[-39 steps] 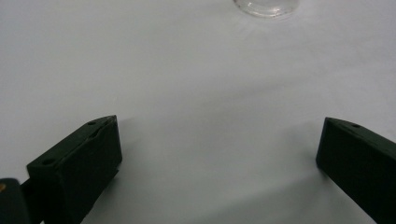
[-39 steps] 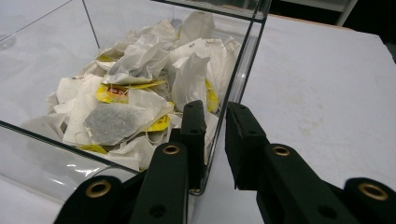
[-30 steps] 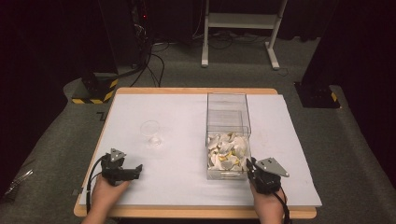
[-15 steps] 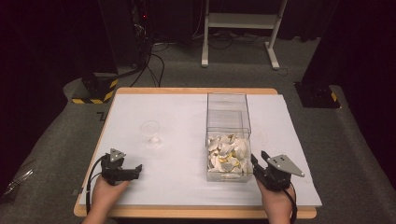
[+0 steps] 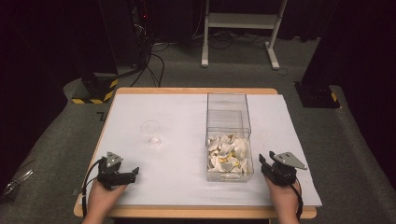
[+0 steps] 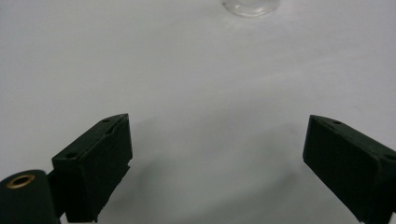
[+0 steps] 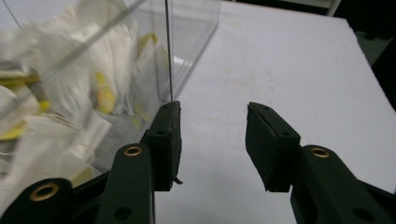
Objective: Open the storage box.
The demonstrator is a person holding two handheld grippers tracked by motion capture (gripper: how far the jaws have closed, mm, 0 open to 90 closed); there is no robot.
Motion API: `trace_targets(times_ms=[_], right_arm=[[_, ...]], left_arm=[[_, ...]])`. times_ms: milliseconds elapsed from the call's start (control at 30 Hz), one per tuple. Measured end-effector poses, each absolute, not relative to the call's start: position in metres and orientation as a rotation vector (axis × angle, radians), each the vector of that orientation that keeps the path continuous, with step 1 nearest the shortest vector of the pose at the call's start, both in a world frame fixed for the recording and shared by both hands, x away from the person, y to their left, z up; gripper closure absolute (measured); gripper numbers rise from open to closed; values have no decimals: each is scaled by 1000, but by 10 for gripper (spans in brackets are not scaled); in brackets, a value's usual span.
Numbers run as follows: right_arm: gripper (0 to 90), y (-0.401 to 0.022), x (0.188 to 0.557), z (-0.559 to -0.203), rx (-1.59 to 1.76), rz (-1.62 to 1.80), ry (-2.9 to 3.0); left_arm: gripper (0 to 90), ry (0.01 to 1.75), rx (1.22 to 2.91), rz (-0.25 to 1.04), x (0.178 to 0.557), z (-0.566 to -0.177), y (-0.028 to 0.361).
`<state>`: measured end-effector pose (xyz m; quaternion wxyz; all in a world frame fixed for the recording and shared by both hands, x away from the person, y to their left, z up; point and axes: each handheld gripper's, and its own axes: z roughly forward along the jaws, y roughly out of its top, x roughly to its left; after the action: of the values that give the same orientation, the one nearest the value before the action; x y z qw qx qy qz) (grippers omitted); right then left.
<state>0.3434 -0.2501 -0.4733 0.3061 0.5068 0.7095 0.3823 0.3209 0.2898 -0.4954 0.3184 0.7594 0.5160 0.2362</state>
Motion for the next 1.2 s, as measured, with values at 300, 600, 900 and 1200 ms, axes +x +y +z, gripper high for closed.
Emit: trace_targets(times_ms=[300, 600, 900, 1200], right_arm=[[549, -258, 356, -488, 1383, 989, 1898], [525, -263, 360, -492, 1400, 979, 1900], [531, -263, 360, -495, 1418, 995, 1934], [525, -266, 359, -496, 1409, 1007, 1949]], left_arm=[[85, 1212, 1997, 556, 321, -460, 263], [86, 1096, 2000, 538, 323, -443, 225], [86, 1022, 1973, 478, 331, -430, 189], [90, 968, 1962, 483, 338, -414, 158]])
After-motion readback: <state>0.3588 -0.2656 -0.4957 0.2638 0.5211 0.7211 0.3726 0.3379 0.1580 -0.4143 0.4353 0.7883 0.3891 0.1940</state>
